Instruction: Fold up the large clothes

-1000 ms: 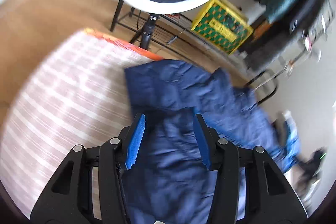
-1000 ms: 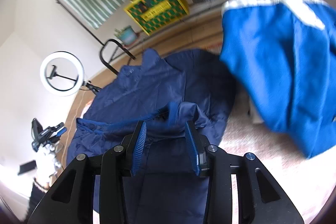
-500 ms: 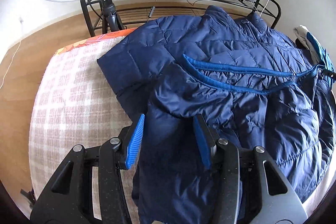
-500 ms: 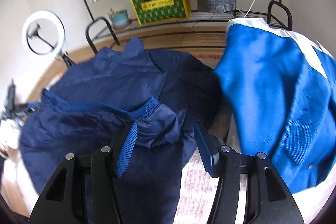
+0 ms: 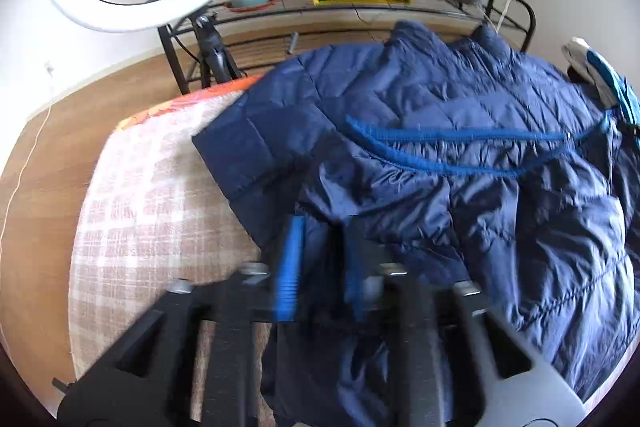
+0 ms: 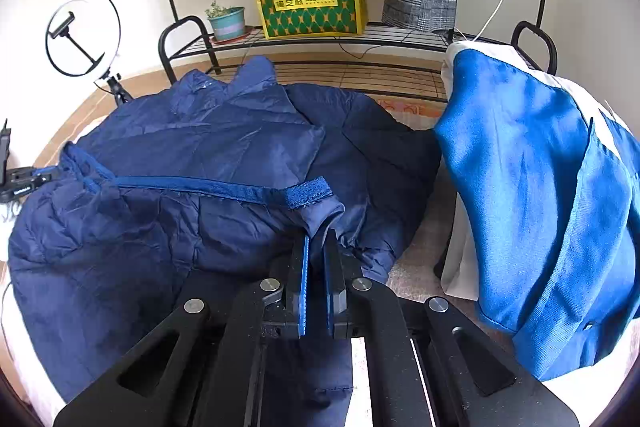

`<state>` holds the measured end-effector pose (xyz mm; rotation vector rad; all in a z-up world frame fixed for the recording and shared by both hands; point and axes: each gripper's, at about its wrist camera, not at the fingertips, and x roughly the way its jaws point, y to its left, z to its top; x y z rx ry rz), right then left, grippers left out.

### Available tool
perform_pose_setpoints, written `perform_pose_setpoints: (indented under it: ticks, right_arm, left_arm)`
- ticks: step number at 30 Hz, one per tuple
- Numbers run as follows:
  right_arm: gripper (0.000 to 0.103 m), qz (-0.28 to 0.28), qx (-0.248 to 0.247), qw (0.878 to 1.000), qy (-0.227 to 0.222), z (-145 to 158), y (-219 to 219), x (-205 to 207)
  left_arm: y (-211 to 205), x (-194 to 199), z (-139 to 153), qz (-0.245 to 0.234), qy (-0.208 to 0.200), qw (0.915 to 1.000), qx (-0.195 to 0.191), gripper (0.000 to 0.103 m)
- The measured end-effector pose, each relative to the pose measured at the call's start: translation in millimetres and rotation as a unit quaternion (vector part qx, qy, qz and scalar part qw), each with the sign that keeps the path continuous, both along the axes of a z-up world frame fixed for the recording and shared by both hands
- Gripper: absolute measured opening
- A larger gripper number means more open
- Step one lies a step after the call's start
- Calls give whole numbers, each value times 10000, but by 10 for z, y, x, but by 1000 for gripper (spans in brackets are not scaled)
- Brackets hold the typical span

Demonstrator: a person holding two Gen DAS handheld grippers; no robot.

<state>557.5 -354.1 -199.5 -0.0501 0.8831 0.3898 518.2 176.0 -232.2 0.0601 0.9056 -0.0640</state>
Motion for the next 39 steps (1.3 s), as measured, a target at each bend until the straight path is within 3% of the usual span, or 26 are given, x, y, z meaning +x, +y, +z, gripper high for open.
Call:
perform_pose_setpoints:
  ticks: [1, 4, 6, 7, 8, 10, 11, 12, 15, 21, 25, 27, 28, 29, 31, 36, 38, 39]
  right_arm:
    - [8, -17, 9, 10000, 25, -2, 4, 20]
    - [12, -4, 48, 10000, 43, 2, -11, 44]
    - [27, -13, 38, 9999, 101, -10, -10, 77]
    - [29, -36, 34, 10000, 75, -15, -13, 86]
    - [29, -48, 11, 10000, 74, -27, -5, 95]
    - [28, -39, -16, 10000, 76, -59, 26, 103]
    - [24, -33, -35, 9999, 89, -75, 45, 101]
    - [9, -34, -65, 9999, 71, -86, 65, 86]
    - [4, -15, -258, 9996, -99, -59, 121, 0]
    - [3, -317, -169, 9983, -450, 246, 3, -74]
    - [3, -285, -274, 9982, -448, 300, 69, -10]
    - [3, -246, -425, 9981, -372, 232, 134, 17]
    - [3, -232, -416, 9983, -336, 196, 147, 24]
    - [3, -233, -382, 9985, -314, 172, 142, 26]
    - [3, -248, -304, 9989, -262, 118, 112, 41]
    - [3, -239, -273, 9993, -127, 47, 62, 78]
    - [3, -230, -296, 9993, -91, 20, 64, 84]
    - [3, -228, -320, 9992, -79, 8, 72, 89]
  left_arm:
    - [12, 6, 9, 46, -56, 10000, -12, 59]
    - [-20, 75, 16, -42, -95, 9999, 13, 59]
    - [-78, 148, 4, -191, -12, 9998, 43, 58]
    - [-115, 174, -9, -256, 11, 9997, 58, 47]
    - [-155, 201, -26, -290, 56, 9995, 133, 26]
    - [-233, 233, -75, -324, 106, 9988, 346, 4]
    - [-254, 227, -89, -323, 94, 9987, 395, 3]
    - [-276, 212, -95, -351, 65, 9985, 425, 0]
    - [-309, 126, -56, -374, -116, 9976, 564, 0]
    - [17, 60, 333, 198, -573, 9980, 203, 0]
    - [107, 180, 339, 1, -220, 9997, -95, 0]
    - [123, 206, 304, 52, -232, 9996, -140, 3]
    - [142, 232, 270, 27, -218, 9992, -319, 15]
    - [137, 242, 246, 24, -194, 9990, -412, 41]
    - [89, 298, 148, -64, -104, 9987, -503, 60]
    - [-199, 418, -81, -440, 139, 9982, 372, 59]
    - [-239, 480, -157, -477, 310, 9980, 277, 30]
    - [-268, 485, -169, -480, 314, 9979, 289, 21]
